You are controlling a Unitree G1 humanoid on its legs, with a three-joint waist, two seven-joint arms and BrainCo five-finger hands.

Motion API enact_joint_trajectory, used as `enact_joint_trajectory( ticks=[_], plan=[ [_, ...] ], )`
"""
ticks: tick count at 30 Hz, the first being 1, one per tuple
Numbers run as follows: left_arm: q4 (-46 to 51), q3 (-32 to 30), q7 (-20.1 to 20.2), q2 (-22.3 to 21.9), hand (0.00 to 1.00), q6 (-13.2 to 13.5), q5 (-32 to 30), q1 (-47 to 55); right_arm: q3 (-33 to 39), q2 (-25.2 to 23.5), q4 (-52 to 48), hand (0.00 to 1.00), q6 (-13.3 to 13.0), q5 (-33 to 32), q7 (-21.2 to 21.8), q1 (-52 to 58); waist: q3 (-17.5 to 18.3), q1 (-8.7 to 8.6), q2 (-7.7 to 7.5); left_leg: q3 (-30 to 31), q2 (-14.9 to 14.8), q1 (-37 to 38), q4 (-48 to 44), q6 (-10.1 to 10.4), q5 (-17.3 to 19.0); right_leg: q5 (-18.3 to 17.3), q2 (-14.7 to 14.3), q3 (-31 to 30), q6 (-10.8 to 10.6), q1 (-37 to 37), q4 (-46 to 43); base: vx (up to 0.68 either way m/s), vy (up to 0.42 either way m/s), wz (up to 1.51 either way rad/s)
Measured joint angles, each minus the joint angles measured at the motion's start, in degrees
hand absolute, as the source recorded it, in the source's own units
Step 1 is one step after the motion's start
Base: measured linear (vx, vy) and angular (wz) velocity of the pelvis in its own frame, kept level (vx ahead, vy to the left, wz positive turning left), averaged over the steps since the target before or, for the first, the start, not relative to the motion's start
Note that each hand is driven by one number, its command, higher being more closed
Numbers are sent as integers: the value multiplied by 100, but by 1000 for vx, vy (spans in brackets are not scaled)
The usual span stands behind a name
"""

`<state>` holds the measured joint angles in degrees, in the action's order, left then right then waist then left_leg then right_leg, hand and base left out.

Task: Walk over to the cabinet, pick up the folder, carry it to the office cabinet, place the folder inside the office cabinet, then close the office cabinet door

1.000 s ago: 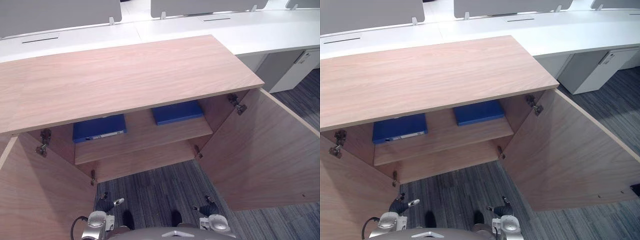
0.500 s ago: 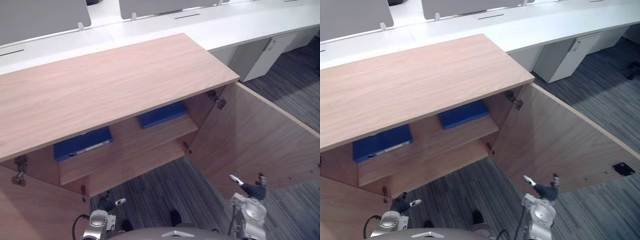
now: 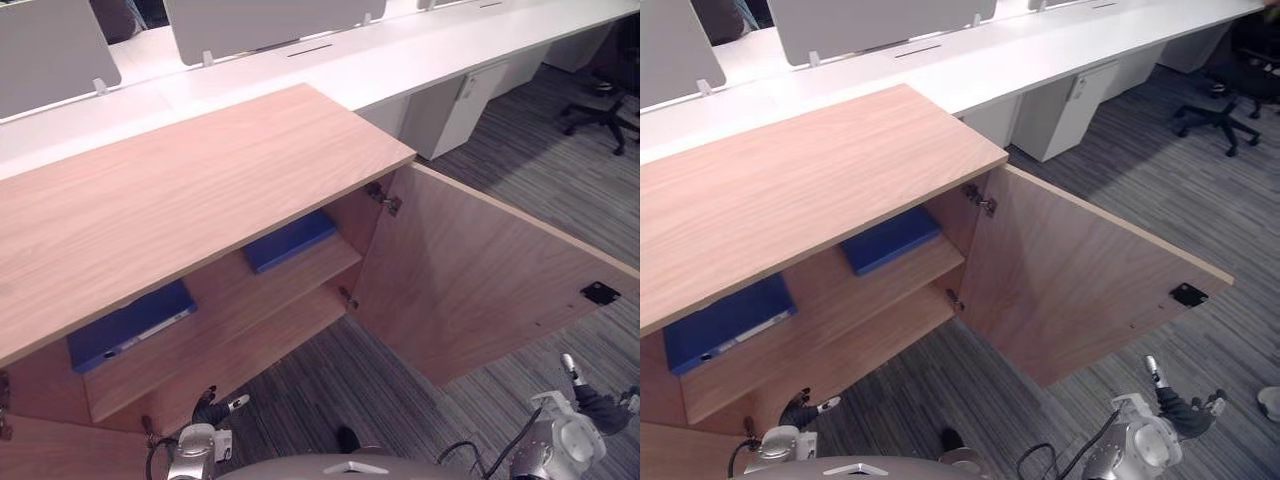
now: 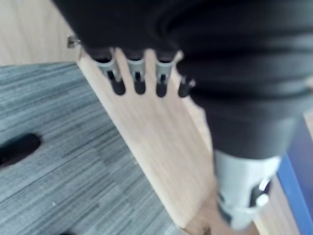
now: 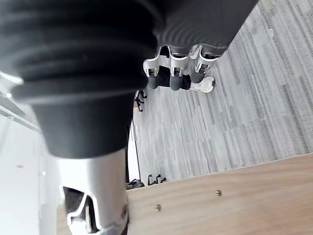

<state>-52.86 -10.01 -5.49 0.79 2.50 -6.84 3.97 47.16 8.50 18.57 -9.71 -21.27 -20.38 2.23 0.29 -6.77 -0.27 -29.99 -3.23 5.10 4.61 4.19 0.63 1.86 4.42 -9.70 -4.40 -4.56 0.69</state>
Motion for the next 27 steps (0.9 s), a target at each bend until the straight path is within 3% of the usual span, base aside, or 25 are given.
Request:
enact_joint_trajectory(
  ticks=[6,15,27],
  plan=[
    [-119,67,49,107,0,2,1,39,-74,731,854,0,3,-94,136,-654,5,36,12,-4,-3,6,-2,16,29,54,-6,6,58,66,155,3,-5,0],
    [-462,564,96,331,0,14,-1,199,-973,1959,1690,0,151,51,731,-964,-95,-14,124,209,38,-29,-4,1,67,104,45,115,18,117,319,-12,-14,2],
    [-461,791,103,372,0,48,-6,330,-1367,2392,2085,0,179,94,788,-1188,-197,-133,240,601,38,-114,-4,-12,55,138,70,398,-37,173,385,-36,-40,9]
  ],
)
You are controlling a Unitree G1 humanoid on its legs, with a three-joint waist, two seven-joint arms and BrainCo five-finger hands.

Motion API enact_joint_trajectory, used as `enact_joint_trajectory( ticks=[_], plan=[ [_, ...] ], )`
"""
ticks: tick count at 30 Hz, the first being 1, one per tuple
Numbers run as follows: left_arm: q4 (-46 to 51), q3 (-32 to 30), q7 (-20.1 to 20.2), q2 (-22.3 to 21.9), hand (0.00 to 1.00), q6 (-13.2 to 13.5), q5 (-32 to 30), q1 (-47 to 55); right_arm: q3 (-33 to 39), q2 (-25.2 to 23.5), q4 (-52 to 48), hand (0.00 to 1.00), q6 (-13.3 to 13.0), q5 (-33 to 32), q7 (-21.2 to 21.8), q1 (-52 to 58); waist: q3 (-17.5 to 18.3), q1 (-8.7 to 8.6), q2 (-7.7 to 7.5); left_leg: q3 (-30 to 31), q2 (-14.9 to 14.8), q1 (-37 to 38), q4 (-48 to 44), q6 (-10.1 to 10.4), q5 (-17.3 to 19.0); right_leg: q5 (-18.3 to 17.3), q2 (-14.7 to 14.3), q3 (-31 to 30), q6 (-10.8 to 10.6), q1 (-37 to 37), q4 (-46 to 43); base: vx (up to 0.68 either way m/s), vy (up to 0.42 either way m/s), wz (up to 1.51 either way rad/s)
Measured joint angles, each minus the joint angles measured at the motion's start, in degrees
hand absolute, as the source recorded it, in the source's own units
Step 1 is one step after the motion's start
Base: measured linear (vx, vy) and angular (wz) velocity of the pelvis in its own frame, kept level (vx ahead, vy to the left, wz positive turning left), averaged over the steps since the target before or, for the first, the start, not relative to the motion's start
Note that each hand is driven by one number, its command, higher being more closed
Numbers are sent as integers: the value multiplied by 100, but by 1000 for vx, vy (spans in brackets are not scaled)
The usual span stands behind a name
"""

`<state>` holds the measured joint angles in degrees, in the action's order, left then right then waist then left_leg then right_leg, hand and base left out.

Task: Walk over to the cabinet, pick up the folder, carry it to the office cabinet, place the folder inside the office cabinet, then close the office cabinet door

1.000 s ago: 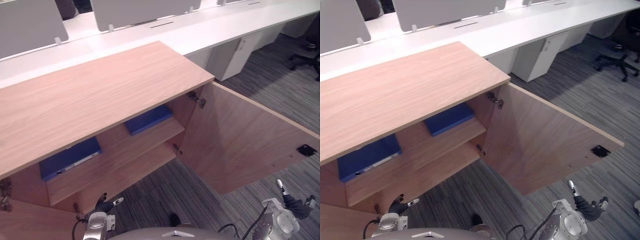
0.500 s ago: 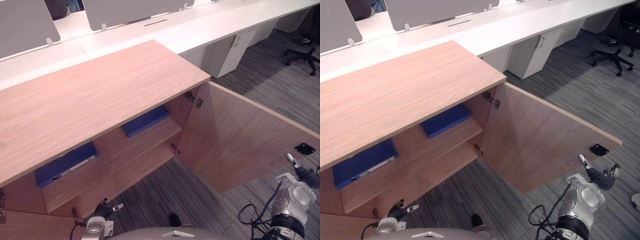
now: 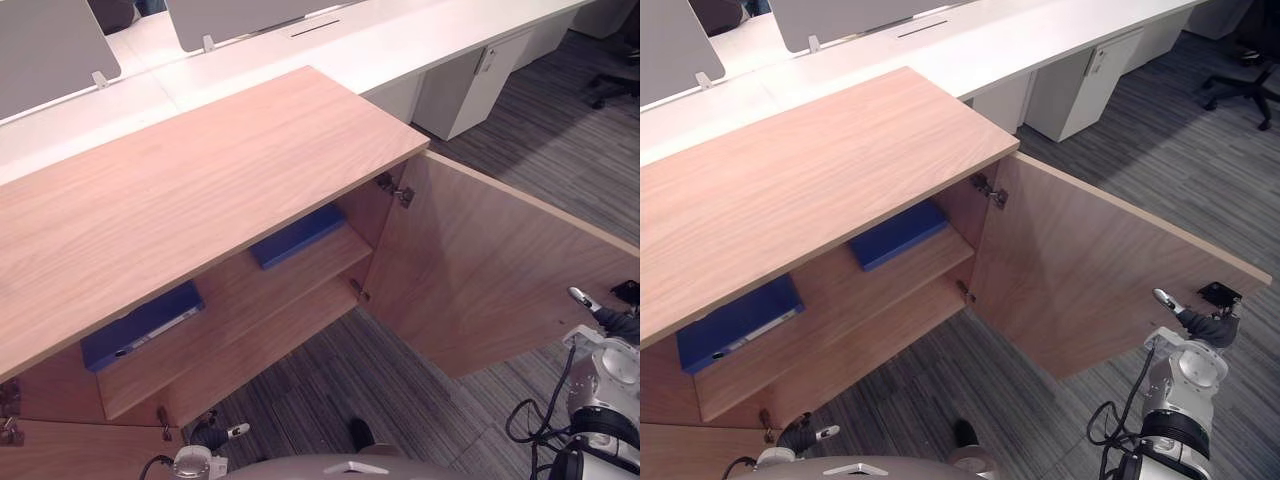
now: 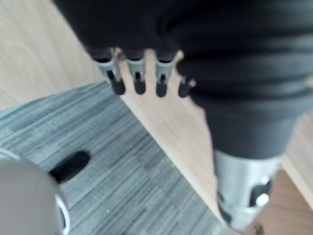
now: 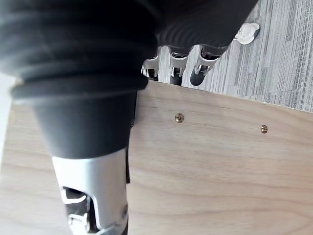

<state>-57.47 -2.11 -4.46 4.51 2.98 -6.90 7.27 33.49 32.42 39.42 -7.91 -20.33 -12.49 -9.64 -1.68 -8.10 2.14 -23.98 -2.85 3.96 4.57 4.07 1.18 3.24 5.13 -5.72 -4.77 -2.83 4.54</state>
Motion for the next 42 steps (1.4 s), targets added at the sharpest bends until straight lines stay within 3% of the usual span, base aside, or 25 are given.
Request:
enact_joint_trajectory(
  ticks=[16,21,26,34,37,42],
  plan=[
    [22,147,116,126,0,54,-19,22,-305,88,-253,0,13,48,121,10,-63,-125,53,53,6,0,0,-5,-4,13,1,10,-26,-11,7,-47,-43,0],
    [39,220,116,139,0,66,-122,1,-304,-307,-976,0,6,65,89,317,-76,-154,35,54,0,1,0,-4,-4,32,-11,10,-55,-37,40,-54,-46,-5],
    [37,221,115,138,0,65,-232,-58,-316,-1035,-1889,0,-10,288,-33,787,-118,-213,-30,64,-20,22,0,-6,-11,68,-41,12,-90,-50,40,-56,-56,-7],
    [-37,229,109,104,0,60,-345,-169,-661,-2154,-3120,0,-359,274,-72,1599,-145,-224,-85,63,-21,54,1,-12,-36,174,-53,20,-80,-106,42,-60,-37,-11],
    [-195,229,101,98,0,48,-346,-217,-956,-2453,-3469,0,-483,266,-78,1928,-156,-223,-112,60,-25,88,2,-9,-44,199,-53,30,-62,-106,43,-92,-49,-14],
    [-229,247,74,97,0,32,-345,-293,-2154,-2654,-4126,0,-613,226,-59,2880,-113,-209,-249,69,-82,122,36,26,-35,295,-56,337,11,-154,42,-107,-70,-22]
  ],
)
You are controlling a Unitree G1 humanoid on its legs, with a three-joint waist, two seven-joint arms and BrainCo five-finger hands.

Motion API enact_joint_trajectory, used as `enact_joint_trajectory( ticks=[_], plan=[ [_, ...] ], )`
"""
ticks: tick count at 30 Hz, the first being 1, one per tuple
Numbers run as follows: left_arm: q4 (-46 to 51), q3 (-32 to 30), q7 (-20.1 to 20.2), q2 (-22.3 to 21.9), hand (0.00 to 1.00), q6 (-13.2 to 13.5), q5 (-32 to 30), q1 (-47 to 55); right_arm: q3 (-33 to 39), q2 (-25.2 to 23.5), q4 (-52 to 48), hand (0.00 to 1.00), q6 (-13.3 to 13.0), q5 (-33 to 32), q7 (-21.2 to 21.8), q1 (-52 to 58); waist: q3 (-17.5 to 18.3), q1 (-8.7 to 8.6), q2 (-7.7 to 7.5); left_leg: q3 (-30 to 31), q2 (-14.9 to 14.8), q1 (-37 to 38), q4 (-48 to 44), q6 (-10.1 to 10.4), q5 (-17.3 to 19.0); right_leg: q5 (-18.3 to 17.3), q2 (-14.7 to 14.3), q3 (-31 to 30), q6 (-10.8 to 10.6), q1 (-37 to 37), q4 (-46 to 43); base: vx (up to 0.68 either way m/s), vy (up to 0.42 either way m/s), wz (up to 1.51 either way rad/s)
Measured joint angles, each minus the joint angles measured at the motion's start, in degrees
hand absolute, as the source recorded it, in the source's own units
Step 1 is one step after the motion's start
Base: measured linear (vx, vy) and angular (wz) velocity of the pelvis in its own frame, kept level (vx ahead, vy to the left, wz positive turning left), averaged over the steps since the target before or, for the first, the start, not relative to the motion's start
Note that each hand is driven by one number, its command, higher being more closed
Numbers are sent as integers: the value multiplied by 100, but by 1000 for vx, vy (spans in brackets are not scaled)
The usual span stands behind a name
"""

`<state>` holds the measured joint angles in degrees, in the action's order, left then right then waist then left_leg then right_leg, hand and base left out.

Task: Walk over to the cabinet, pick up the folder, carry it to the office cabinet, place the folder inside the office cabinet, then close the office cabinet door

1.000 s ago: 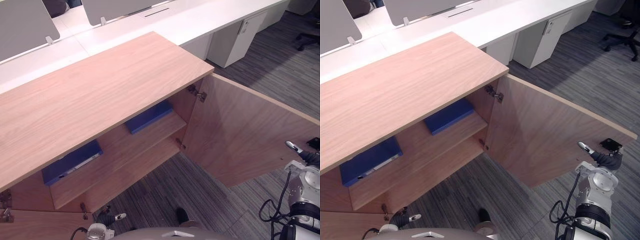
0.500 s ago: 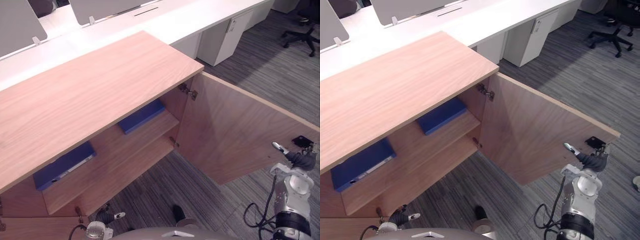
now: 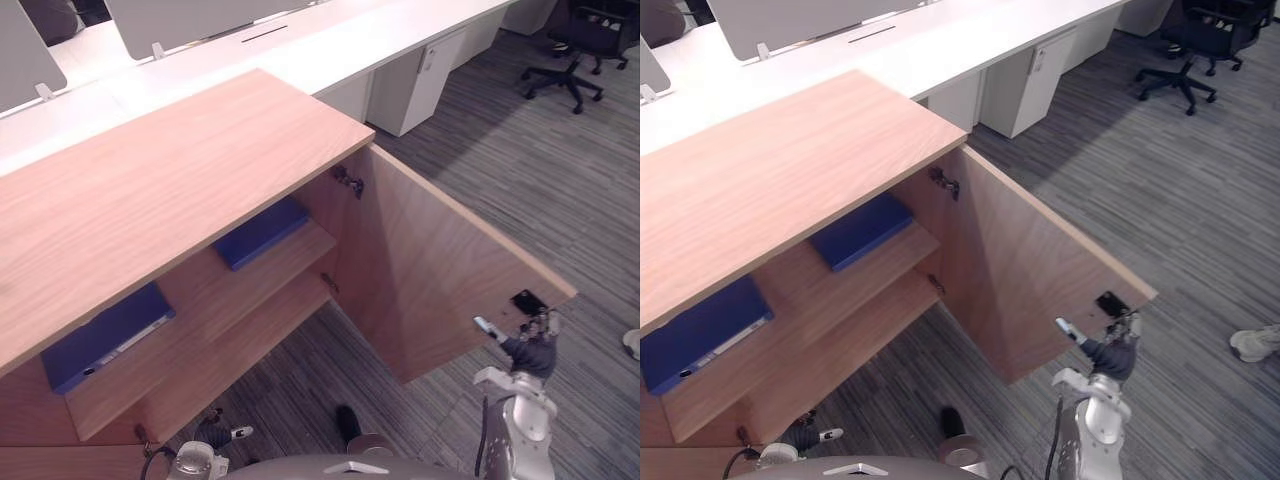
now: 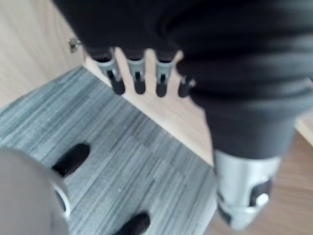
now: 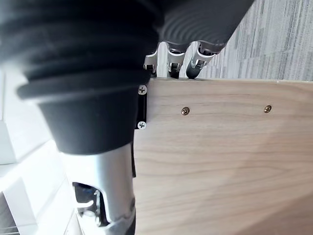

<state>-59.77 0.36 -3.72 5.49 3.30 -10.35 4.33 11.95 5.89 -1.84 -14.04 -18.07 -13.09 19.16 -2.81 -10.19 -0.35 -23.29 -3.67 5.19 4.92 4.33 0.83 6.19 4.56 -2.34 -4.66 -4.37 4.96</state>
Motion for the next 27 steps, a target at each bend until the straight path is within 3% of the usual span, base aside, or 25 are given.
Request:
enact_joint_trajectory(
  ticks=[4,10,15,16,17,18,19,20,22,27],
  plan=[
    [-4,207,-104,10,0,-1,-6,-160,-758,-83,-229,0,-18,5,77,375,2,43,-125,147,-85,-83,5,24,-9,20,-76,-15,7,-91,-21,-121,-82,-26],
    [-184,325,-136,18,0,-3,-19,-306,-1298,-55,-231,0,-88,48,253,606,9,46,-138,303,-193,-90,6,78,-109,22,-205,18,7,-92,-36,-41,-68,-4],
    [-218,378,-199,19,0,-11,-221,-328,-1939,165,-194,0,30,262,267,677,17,66,-160,450,-263,-129,7,81,-209,6,-285,33,-10,-95,-35,-44,-44,2],
    [-218,380,-201,19,0,-12,-231,-331,-2039,180,-183,0,51,269,268,677,16,76,-160,456,-283,-136,7,81,-224,-36,-301,37,-49,-96,-34,-68,-73,5],
    [-227,399,-212,4,0,-13,-232,-320,-2249,190,-155,0,60,272,269,678,-5,85,-32,518,-430,-206,8,76,-246,-197,-404,63,-78,-116,-75,-51,-61,10],
    [-229,445,-214,15,0,-13,-234,-307,-2394,144,-96,0,59,276,276,684,-19,72,-14,605,-499,-252,9,106,-274,-131,-488,49,230,-163,-316,-6,-44,34],
    [-218,431,-221,127,0,-20,-235,-362,-2600,105,-34,0,82,286,286,741,46,114,-278,700,-413,-258,9,159,-367,-228,-415,155,137,-27,-300,21,-17,37],
    [-212,431,-226,131,0,-23,-235,-363,-2692,126,-5,0,126,296,329,729,15,178,-213,753,-432,-292,9,152,-399,-239,-432,199,122,-24,-253,-13,-46,37],
    [-202,432,-227,67,0,-22,-236,-376,-3098,183,78,0,279,517,569,420,44,396,-237,878,-499,-436,9,114,-456,-338,-497,276,-10,-4,-104,-86,-67,31],
    [-200,427,-247,-39,0,-39,-229,-277,-3885,108,108,0,326,769,1028,-265,64,620,-180,1106,-427,-549,9,123,-581,-371,-436,337,-28,37,-111,-65,9,35]
  ],
)
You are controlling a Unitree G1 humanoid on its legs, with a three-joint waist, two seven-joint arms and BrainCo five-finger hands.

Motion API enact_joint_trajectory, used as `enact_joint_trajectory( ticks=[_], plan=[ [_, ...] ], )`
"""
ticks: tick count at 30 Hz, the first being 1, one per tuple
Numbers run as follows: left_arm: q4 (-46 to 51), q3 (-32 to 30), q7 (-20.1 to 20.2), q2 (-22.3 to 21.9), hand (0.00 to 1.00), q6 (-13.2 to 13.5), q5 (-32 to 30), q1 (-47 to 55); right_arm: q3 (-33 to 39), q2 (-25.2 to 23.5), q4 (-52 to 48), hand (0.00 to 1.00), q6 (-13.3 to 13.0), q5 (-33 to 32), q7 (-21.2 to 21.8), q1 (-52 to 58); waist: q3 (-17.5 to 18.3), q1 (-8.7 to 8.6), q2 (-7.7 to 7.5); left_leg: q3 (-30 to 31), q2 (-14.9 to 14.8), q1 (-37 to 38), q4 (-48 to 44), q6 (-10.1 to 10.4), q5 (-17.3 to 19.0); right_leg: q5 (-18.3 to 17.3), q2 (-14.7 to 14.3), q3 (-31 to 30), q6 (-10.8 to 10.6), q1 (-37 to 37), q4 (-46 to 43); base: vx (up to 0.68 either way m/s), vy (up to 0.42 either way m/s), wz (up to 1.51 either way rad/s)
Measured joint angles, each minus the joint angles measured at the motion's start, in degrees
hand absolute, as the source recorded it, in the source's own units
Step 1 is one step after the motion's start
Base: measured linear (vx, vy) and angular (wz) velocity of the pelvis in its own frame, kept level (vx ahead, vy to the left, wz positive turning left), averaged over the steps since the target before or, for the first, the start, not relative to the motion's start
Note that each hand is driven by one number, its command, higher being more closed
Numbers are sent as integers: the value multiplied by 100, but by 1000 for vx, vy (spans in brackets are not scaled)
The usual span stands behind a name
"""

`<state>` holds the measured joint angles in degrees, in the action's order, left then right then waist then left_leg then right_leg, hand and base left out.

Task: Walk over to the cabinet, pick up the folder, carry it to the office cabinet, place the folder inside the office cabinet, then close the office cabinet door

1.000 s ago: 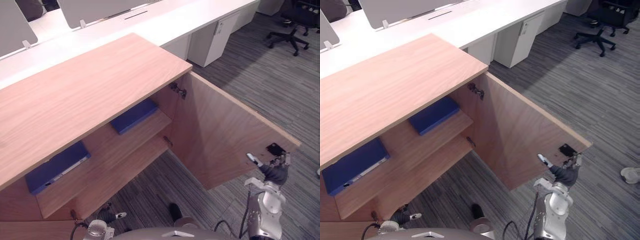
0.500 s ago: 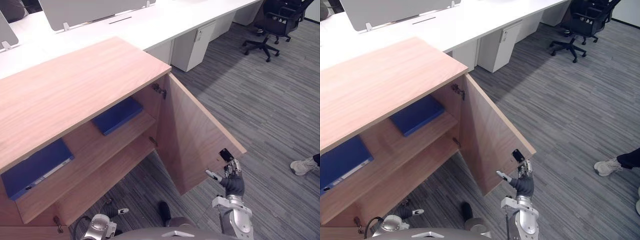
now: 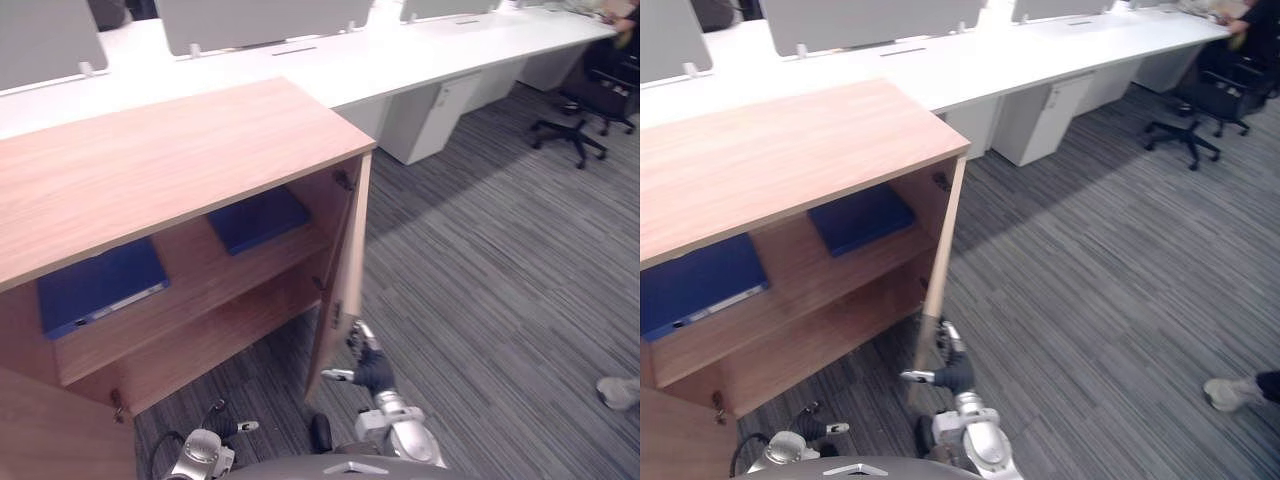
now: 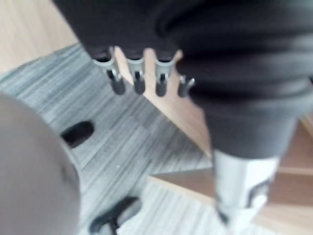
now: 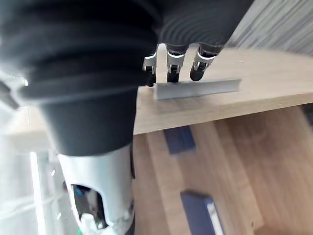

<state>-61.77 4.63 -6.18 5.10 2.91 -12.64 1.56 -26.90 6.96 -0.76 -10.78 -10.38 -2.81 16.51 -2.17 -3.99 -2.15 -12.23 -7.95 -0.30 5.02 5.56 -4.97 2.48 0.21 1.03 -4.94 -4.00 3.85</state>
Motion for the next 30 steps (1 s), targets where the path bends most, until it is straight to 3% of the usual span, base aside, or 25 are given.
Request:
enact_joint_trajectory(
  ticks=[1,5,7,9,13,15,22,24,30],
  plan=[
    [22,3,-11,-8,0,2,0,-17,-71,-48,18,0,-5,132,134,-239,1,75,0,109,84,-36,0,-1,0,-1,67,32,-1,-6,-28,-46,56,37],
    [42,4,-23,-4,0,3,2,-35,-236,-197,397,0,-18,216,168,-737,3,107,-75,245,294,-173,0,-7,2,-29,286,124,-42,-21,-42,-26,73,42],
    [41,12,-65,-4,0,4,2,-15,-268,-197,693,0,12,402,164,-1068,-2,203,-76,308,339,-261,2,-107,-32,-169,352,137,-183,-36,-74,-5,92,26],
    [46,10,-68,16,0,4,4,-46,-177,-180,969,0,105,430,142,-1534,-13,262,-144,367,464,-337,2,-172,-80,-217,447,141,-193,-75,-79,-1,85,24],
    [188,1,-69,48,0,9,23,-73,437,-178,1390,0,125,407,87,-2468,-79,373,-213,593,748,-533,3,-206,-85,-285,658,185,-268,-185,-77,31,97,38],
    [233,-13,-71,62,0,9,124,-70,755,-166,1704,0,130,401,71,-2667,-96,418,-220,646,838,-601,3,-356,-177,-291,741,280,-267,-175,-76,47,119,43],
    [265,-304,-77,50,0,14,354,-15,1425,-212,2091,0,249,343,-160,-2432,-116,452,-250,777,1126,-636,2,-451,-178,-432,940,312,-17,7,-100,87,67,41],
    [273,-462,-77,63,0,10,354,18,1545,-262,2092,0,259,357,-154,-2055,-117,445,-250,758,1153,-590,2,-469,-166,-463,958,312,121,50,-182,147,6,22],
    [276,-515,-59,146,0,-6,342,87,1785,-416,2091,0,321,445,-124,-1570,-124,333,-245,695,1102,-450,1,-565,-96,-411,935,384,196,118,-261,98,-32,-4]
  ],
)
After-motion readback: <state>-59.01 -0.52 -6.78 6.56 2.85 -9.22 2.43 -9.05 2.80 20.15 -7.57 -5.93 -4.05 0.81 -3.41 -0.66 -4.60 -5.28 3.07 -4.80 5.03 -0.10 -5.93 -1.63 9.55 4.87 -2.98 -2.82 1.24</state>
